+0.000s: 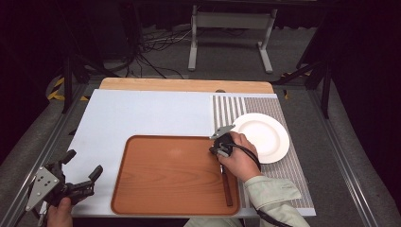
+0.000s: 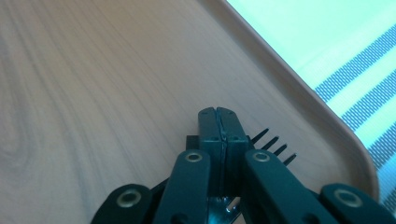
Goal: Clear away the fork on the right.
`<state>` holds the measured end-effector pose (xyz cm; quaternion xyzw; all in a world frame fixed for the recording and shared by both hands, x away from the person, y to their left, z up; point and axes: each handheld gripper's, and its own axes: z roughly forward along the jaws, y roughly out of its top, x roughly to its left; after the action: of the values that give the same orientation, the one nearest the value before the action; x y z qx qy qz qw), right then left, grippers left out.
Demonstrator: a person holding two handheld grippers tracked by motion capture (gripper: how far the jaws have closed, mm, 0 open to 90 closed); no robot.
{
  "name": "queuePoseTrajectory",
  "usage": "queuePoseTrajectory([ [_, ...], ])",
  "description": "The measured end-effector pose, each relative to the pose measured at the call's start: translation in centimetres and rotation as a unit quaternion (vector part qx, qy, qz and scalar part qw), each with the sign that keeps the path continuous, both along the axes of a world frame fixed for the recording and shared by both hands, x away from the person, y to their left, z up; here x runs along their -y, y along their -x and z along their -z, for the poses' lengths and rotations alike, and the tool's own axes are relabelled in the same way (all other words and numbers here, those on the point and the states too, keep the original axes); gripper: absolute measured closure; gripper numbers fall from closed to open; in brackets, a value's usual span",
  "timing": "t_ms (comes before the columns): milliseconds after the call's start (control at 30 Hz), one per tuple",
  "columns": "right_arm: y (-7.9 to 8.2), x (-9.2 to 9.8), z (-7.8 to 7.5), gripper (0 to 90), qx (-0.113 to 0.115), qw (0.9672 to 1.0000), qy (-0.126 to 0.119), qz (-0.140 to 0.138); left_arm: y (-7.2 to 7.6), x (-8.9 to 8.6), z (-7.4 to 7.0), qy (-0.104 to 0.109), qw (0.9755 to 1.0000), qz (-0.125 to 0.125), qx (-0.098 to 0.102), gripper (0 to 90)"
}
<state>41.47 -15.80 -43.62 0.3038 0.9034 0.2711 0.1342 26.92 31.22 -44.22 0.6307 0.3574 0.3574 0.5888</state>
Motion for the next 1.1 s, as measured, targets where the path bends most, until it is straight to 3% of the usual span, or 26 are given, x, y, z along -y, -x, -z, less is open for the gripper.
queuePoseTrajectory([
  [633,0.0,1.4,-0.2,90.0,-0.002,0.9998,0.003,0.020,-0.1,0.1,0.0,0.000,1.0000,0.000,-0.001,0.9],
  [900,0.4,1.3,-2.1,83.6,0.012,0.9997,-0.018,0.011,-0.1,0.0,0.1,0.001,1.0000,0.000,-0.001,0.9],
  [967,0.7,1.2,-2.9,74.5,0.010,0.9993,-0.036,0.006,-0.1,0.1,0.1,0.001,1.0000,0.000,-0.001,0.9],
  [1100,1.3,1.3,-4.4,42.7,0.022,0.9976,-0.065,-0.012,0.0,0.1,0.1,0.000,1.0000,0.000,-0.001,0.9],
])
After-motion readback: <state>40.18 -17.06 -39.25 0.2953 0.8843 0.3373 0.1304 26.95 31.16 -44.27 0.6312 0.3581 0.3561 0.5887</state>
